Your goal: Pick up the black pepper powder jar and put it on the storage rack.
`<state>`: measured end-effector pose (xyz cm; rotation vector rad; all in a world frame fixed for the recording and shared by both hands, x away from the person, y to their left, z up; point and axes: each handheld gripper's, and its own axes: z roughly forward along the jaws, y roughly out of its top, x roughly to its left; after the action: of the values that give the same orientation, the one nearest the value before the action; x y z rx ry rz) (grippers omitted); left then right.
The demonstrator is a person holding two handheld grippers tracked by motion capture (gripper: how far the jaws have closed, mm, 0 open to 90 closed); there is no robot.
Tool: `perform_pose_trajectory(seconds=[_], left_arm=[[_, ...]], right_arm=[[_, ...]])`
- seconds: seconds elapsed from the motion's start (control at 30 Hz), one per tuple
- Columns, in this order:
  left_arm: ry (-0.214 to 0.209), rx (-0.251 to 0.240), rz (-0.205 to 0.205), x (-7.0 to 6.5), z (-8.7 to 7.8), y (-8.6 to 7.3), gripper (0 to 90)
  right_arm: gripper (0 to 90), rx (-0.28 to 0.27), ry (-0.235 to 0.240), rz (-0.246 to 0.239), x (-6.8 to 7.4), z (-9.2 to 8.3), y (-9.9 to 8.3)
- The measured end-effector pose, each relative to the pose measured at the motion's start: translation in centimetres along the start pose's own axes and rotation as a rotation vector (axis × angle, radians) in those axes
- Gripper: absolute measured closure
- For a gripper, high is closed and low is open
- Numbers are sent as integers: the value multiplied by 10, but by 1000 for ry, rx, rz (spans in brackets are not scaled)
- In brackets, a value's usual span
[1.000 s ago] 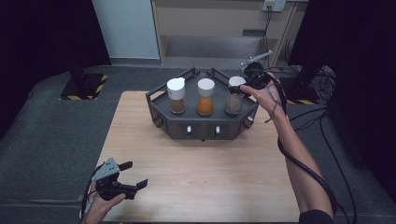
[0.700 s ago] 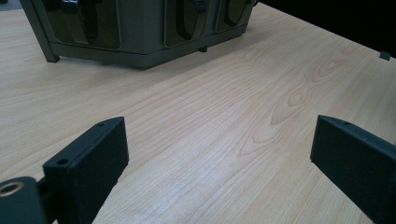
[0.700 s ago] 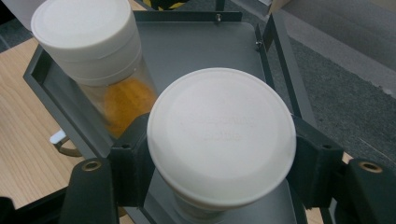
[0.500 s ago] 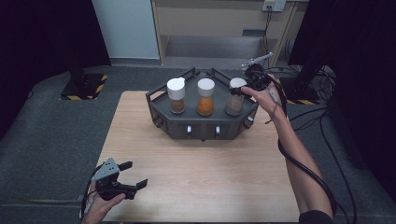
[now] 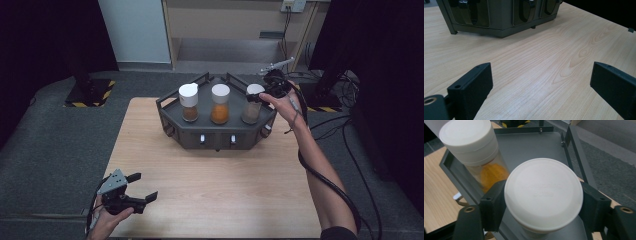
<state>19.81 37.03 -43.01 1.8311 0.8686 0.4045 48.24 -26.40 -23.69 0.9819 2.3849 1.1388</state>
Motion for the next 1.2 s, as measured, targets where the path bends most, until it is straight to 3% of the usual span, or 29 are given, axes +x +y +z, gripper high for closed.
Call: perform_pose_trajectory(seconds=[0.1, 0.17, 0.2, 0.3, 0.53, 0.73, 1.2], left_arm=[[0, 1, 1, 0, 0, 0, 36], [1, 1, 1, 0, 0, 0, 36], [1, 1, 0, 0, 0, 0, 36], [0, 3, 2, 0, 0, 0, 36], [0, 3, 2, 0, 0, 0, 36], [-2, 7, 5, 0, 1, 1, 37], [-4, 11, 9, -1, 1, 2, 37]], right_arm=[[271, 2, -17, -15, 4, 0, 0], [148, -7, -34, -23, 8, 1, -3], [134, -1, -62, -40, 13, 1, -2], [84, -10, -78, -56, 18, -1, -5], [63, -43, -76, -37, 14, -13, -8], [61, -94, -67, -53, 17, -36, -10], [66, -191, -31, -140, 46, -80, -24]])
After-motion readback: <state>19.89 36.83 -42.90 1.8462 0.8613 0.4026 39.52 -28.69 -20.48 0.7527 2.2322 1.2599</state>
